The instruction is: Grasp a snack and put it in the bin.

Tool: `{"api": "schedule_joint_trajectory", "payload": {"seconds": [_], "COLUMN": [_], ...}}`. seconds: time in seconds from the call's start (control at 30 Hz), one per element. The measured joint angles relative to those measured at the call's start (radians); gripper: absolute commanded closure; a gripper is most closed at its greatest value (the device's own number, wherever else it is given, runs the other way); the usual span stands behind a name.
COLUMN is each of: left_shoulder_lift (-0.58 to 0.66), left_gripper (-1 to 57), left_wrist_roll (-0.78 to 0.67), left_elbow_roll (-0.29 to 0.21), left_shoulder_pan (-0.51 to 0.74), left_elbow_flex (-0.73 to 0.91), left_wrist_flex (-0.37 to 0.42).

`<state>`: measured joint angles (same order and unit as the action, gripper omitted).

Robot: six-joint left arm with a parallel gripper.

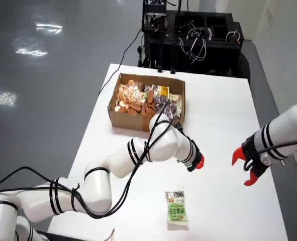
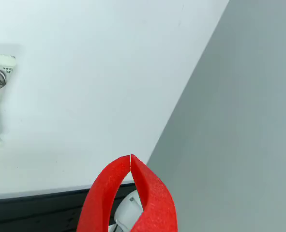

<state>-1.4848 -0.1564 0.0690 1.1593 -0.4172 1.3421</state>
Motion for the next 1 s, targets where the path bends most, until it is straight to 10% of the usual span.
{"api": "schedule_joint_trajectory", "payload": {"seconds": [0.8, 1.0], "left_shoulder_lift": [0.010, 0.109], "left_gripper": [56.6, 47.7], "left_wrist_roll": [0.089, 0.102], "left_elbow_roll": [-0.004, -0.004], "left_shoulder_pan": [0.037, 0.043], "left_elbow_flex": [0.028, 0.202], "left_wrist_flex": [0.041, 0.066]}}
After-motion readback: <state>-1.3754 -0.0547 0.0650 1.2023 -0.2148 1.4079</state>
